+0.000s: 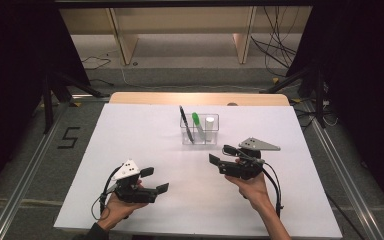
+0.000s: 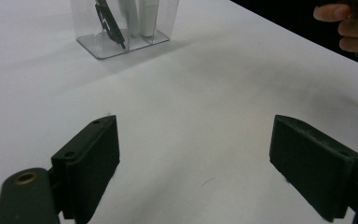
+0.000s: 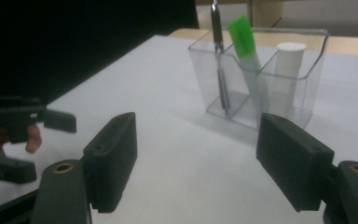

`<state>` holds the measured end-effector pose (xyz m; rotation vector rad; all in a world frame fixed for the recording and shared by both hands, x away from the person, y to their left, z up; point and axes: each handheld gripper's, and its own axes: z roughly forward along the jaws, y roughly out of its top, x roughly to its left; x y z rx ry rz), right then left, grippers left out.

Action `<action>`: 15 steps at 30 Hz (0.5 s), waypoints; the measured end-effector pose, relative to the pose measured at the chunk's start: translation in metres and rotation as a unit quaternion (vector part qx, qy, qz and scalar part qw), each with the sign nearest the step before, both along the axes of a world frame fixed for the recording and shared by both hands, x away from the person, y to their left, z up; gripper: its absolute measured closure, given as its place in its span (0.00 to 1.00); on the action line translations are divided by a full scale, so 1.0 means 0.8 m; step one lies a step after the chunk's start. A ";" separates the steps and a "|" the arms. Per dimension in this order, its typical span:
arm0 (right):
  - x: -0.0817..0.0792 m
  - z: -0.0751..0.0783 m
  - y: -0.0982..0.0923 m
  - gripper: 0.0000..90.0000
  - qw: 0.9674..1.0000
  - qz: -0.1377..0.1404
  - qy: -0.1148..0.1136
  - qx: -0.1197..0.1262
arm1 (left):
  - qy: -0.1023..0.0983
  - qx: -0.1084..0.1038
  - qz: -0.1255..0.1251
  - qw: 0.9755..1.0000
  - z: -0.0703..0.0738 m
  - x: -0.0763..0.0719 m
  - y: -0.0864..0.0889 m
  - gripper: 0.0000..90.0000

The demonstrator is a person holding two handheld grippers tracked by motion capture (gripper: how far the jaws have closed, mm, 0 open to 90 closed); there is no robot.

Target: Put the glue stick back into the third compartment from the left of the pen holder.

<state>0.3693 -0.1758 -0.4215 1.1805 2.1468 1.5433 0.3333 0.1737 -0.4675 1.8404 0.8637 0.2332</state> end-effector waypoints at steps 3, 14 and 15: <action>-0.006 -0.004 -0.003 0.33 1.000 0.002 0.002 0.002 | 0.000 -0.001 0.001 1.000 0.000 0.000 0.000 0.18; -0.021 -0.020 -0.010 0.32 1.000 0.009 0.013 -0.004 | 0.003 -0.003 0.001 1.000 0.000 0.002 0.001 0.18; -0.023 -0.021 -0.011 0.32 1.000 0.009 0.015 -0.004 | 0.004 -0.004 0.001 1.000 0.000 0.002 0.001 0.18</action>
